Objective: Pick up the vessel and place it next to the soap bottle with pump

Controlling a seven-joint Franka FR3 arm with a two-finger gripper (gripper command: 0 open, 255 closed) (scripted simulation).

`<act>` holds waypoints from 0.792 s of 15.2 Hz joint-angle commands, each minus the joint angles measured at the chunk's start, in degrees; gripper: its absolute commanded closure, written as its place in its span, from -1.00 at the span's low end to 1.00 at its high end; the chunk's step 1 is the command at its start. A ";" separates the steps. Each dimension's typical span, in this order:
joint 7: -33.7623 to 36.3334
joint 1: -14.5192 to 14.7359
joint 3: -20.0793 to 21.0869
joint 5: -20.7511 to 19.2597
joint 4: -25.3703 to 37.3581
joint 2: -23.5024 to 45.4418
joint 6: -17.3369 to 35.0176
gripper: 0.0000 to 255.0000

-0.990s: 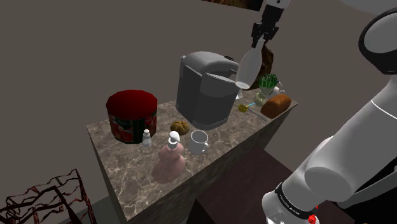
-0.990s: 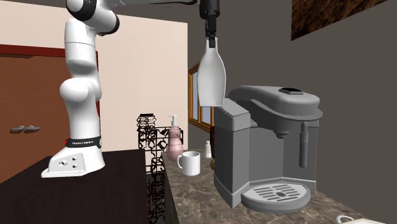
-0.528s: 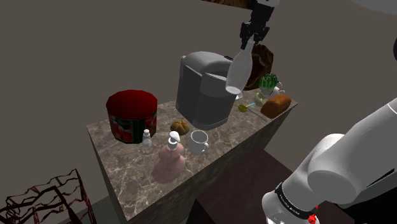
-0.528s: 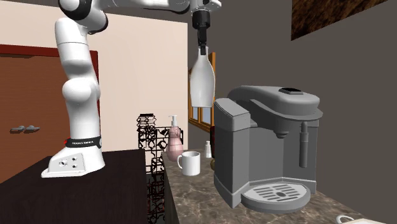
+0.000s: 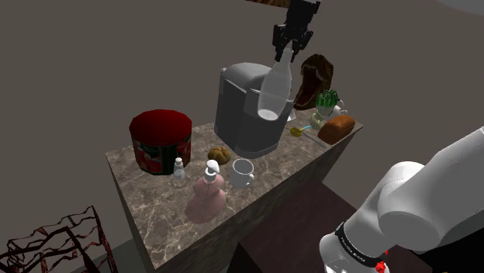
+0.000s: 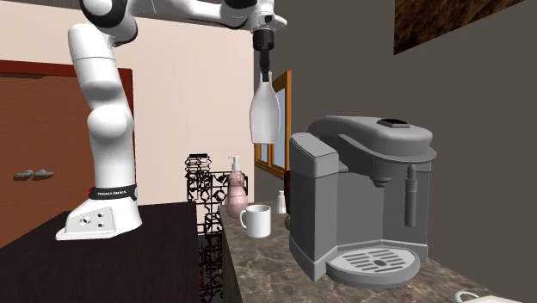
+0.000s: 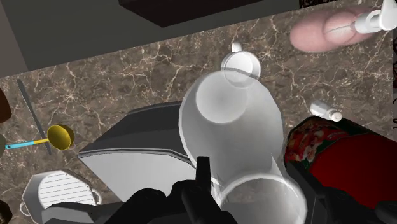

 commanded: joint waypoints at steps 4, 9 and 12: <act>7.00 2.64 4.33 0.53 -0.50 -0.31 -0.08 1.00; 13.91 5.33 8.64 1.24 0.85 1.04 -0.33 1.00; 18.00 6.96 11.13 1.58 2.48 2.56 -0.57 1.00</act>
